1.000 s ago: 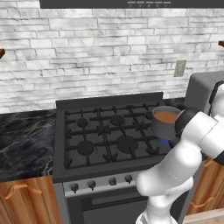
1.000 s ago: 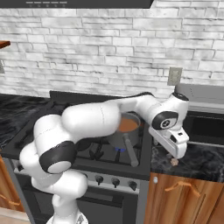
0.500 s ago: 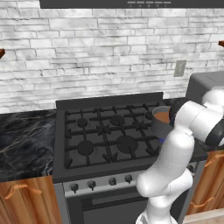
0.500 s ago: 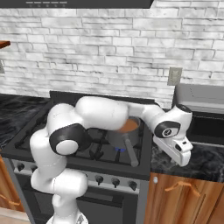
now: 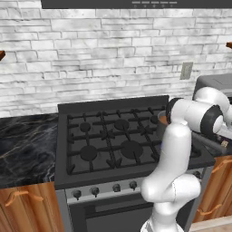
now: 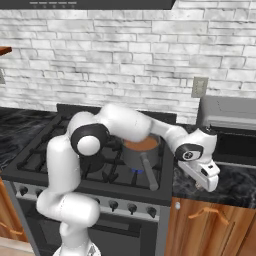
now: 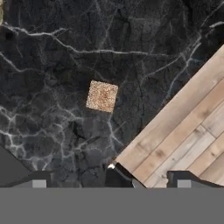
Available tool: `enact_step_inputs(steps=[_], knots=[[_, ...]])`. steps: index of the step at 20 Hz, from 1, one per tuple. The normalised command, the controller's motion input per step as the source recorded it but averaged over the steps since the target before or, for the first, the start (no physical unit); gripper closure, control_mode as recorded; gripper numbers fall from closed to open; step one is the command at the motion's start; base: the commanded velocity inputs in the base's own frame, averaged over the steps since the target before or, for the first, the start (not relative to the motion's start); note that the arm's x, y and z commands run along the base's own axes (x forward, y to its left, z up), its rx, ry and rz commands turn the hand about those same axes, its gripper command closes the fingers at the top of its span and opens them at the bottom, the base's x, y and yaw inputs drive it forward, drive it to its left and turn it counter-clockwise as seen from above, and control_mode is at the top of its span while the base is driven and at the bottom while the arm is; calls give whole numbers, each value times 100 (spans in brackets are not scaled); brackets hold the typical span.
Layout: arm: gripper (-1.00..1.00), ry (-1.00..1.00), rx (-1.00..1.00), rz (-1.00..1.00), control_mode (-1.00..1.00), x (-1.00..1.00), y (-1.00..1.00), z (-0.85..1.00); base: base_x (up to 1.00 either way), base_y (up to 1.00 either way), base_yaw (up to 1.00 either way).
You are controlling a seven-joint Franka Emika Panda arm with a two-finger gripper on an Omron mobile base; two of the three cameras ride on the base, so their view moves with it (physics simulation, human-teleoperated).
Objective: Pick up the sugar cube(s) and place them in the saucepan with hot chocolate.
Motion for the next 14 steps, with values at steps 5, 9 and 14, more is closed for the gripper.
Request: enact_step_inputs(steps=[5,9,14], knots=[[-100,0,0,0,-100,45,-40,-23,0,0,0],[-100,0,0,0,-100,38,-31,-21,0,0,0],[-100,2,0,0,-100,19,-10,-25,0,0,0]])
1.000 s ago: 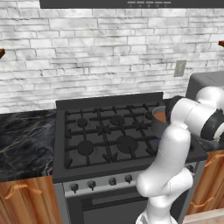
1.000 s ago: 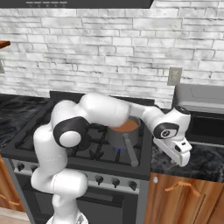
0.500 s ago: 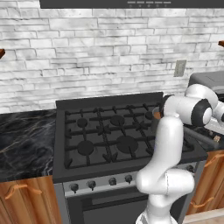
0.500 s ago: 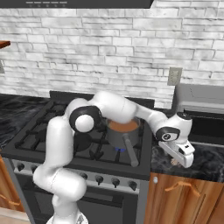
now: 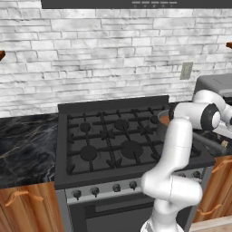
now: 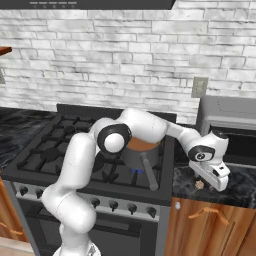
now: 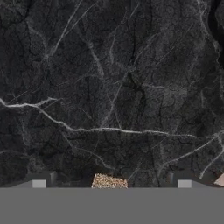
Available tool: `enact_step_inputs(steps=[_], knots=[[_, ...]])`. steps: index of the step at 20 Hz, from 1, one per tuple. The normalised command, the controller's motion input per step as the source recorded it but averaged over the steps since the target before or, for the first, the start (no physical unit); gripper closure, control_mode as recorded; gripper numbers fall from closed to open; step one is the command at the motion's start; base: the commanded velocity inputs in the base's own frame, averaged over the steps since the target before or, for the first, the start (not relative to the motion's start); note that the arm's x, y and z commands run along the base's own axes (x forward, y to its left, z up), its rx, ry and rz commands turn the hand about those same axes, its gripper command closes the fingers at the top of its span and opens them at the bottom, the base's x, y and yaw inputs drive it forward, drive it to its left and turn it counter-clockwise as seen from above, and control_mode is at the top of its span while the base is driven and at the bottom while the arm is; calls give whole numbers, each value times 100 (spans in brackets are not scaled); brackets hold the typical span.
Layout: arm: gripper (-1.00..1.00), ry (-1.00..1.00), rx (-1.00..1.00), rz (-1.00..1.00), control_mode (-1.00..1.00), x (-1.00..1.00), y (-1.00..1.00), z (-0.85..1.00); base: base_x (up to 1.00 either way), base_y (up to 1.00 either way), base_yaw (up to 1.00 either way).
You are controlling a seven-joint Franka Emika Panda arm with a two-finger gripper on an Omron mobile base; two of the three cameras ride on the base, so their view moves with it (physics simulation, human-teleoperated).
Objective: Pick up the sugar cube(s) and place them in the saucepan with hot chocolate.
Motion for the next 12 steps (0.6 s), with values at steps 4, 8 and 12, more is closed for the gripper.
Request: enact_step_inputs(steps=[4,8,12], knots=[[-100,3,0,0,-100,0,4,-17,0,0,0],[-100,5,0,0,-100,0,23,-10,0,0,0],[-100,2,0,-2,-100,-3,24,-2,0,0,0]])
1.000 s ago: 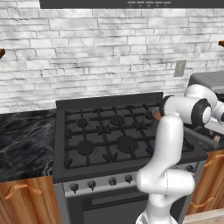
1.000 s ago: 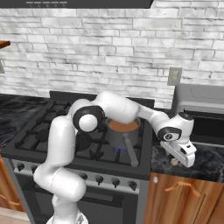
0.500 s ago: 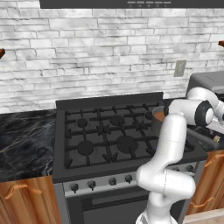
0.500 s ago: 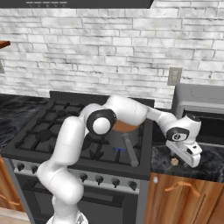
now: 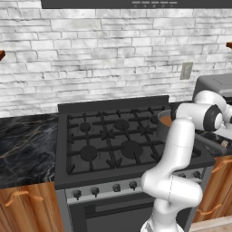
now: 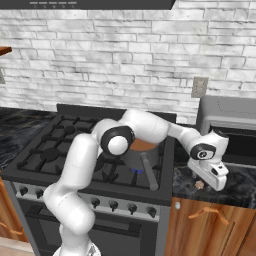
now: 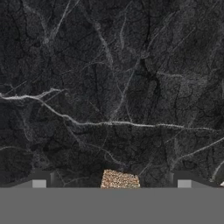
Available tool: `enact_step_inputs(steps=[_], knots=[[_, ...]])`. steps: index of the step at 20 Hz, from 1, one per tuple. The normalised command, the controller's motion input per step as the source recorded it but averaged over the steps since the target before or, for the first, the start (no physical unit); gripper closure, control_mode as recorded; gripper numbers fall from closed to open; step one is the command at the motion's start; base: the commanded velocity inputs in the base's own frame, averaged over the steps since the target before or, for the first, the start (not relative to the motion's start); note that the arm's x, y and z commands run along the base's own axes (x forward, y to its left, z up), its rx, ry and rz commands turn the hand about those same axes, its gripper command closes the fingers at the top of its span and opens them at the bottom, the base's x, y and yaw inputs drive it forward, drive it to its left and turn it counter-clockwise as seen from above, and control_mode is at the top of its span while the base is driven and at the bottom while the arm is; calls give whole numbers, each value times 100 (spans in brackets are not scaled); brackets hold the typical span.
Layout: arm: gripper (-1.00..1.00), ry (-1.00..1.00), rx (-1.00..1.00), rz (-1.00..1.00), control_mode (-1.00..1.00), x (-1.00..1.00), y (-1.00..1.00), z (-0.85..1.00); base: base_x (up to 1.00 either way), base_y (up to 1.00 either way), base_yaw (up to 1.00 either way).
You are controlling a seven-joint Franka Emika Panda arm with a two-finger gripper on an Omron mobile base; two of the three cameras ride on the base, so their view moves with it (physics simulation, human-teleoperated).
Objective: Pick up the sugar cube(s) and place them in the saucepan with hot chocolate.
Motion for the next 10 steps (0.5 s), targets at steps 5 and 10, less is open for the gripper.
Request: enact_step_inputs(steps=[5,10], knots=[[-100,0,0,-3,-100,-24,8,-5,0,0,0],[-100,0,0,0,-100,-6,3,-8,0,0,0]])
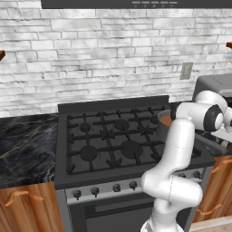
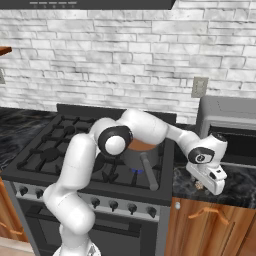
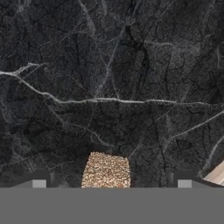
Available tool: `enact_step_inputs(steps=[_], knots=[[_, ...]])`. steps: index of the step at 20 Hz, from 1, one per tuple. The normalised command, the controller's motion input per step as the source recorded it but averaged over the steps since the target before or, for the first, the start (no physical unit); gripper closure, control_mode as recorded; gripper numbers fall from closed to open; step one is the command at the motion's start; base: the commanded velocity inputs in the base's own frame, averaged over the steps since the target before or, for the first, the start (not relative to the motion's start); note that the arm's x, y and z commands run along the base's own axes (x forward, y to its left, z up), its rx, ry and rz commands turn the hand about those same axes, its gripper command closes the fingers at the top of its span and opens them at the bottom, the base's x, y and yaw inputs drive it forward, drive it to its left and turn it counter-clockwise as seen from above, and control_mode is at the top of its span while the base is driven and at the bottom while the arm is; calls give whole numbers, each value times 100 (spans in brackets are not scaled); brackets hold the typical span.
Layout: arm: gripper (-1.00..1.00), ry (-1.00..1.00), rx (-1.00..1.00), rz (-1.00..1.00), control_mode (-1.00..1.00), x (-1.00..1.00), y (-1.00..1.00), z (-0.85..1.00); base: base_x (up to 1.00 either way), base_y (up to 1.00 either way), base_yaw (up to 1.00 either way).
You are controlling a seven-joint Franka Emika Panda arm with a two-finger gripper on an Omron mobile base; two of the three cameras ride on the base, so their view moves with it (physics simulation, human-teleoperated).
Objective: Pick up the sugar cube(s) and place them in the saucepan with hot chocolate.
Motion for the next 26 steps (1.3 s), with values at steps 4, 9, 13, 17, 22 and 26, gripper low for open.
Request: enact_step_inputs(steps=[4,9,13,17,22,26], knots=[[-100,0,0,0,-100,0,0,-9,0,0,0],[100,0,0,0,-100,0,0,-3,0,0,0],[100,0,0,0,-100,0,0,0,0,0,0],[100,-3,-5,0,-100,-9,23,45,0,0,0],[100,-19,-10,2,-100,-4,89,100,0,0,0],[100,-21,-16,8,-100,1,100,100,0,0,0]])
